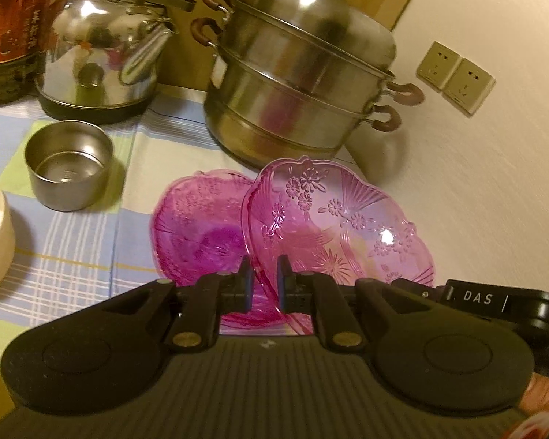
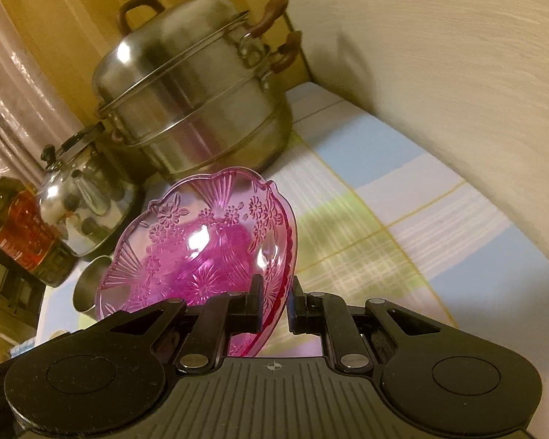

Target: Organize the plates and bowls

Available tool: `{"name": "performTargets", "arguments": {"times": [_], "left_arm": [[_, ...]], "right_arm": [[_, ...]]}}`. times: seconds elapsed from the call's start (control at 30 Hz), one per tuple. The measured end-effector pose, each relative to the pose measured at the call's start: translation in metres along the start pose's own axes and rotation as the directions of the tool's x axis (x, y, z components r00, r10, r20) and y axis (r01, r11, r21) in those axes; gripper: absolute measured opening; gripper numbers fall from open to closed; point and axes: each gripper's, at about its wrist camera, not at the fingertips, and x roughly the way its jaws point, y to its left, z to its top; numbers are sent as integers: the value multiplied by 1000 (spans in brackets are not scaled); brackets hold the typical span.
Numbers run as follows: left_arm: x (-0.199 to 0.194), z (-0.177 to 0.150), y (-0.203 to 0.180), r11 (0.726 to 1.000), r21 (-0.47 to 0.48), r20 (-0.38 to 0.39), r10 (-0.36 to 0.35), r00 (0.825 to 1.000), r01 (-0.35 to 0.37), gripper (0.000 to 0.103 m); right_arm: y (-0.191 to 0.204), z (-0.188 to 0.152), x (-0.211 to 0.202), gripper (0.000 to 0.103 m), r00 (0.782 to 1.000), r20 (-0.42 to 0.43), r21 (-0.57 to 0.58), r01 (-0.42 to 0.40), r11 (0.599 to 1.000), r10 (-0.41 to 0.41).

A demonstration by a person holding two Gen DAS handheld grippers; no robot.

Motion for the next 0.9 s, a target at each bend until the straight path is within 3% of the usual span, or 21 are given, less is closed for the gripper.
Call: {"name": "performTargets", "arguments": {"times": [0.47,0.9], "left_arm": [[9,19,39,997,-42,7,59,998,-58,11],[30,23,58,992,-78,-27,97,995,-99,11]], "right_arm": [[39,2,37,12,1000,-24,-72,-21,997,19],[51,4,69,13,998,-58,-106,-9,994,3]]}}
